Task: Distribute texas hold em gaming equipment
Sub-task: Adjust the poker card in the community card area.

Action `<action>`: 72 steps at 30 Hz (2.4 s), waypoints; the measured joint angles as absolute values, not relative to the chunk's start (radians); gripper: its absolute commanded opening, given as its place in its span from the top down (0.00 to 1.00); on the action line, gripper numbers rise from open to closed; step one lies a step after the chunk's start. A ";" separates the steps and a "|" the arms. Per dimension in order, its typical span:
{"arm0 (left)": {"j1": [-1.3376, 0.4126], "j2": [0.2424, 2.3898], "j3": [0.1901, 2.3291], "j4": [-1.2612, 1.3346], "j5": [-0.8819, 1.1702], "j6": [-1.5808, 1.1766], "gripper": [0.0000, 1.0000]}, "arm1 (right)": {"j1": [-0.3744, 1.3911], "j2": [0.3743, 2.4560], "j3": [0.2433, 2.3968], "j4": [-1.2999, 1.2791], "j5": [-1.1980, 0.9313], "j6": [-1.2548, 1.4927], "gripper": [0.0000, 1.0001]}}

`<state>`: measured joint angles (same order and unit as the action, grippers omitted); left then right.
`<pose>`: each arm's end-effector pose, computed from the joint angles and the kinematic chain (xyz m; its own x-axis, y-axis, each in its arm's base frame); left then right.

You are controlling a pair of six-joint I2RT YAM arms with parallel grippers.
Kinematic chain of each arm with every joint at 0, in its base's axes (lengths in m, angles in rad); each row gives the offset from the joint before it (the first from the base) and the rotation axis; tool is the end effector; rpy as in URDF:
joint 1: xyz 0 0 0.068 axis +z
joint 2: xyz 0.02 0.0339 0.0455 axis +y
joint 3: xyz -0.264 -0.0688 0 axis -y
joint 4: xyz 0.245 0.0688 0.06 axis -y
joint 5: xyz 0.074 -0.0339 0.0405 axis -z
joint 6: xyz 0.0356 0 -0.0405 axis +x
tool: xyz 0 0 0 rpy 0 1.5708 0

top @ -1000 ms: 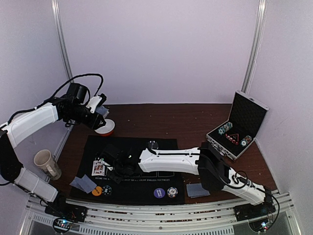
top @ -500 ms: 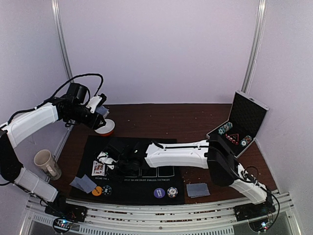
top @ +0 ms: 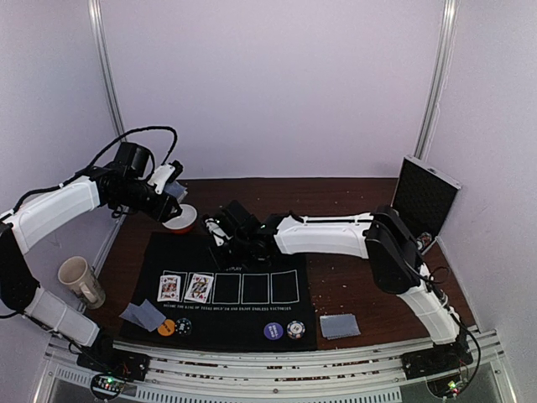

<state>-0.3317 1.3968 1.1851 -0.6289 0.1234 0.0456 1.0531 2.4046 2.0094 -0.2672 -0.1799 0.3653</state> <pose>0.2816 -0.1016 0.2992 -0.6854 0.2839 -0.6705 0.4325 0.8996 -0.0612 0.2670 0.4817 0.1849 -0.6146 -0.3690 -0.6972 -0.7550 0.5312 0.3845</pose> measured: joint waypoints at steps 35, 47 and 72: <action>-0.332 1.397 1.185 -0.628 0.131 0.046 0.59 | 1.079 2.513 2.070 -0.309 -0.170 0.458 1.00; -0.332 1.397 1.185 -0.628 0.135 0.046 0.59 | 1.092 2.336 1.879 -0.349 -0.107 0.432 1.00; -0.332 1.397 1.185 -0.628 0.135 0.046 0.59 | 1.161 2.375 1.862 -0.349 -0.198 0.463 1.00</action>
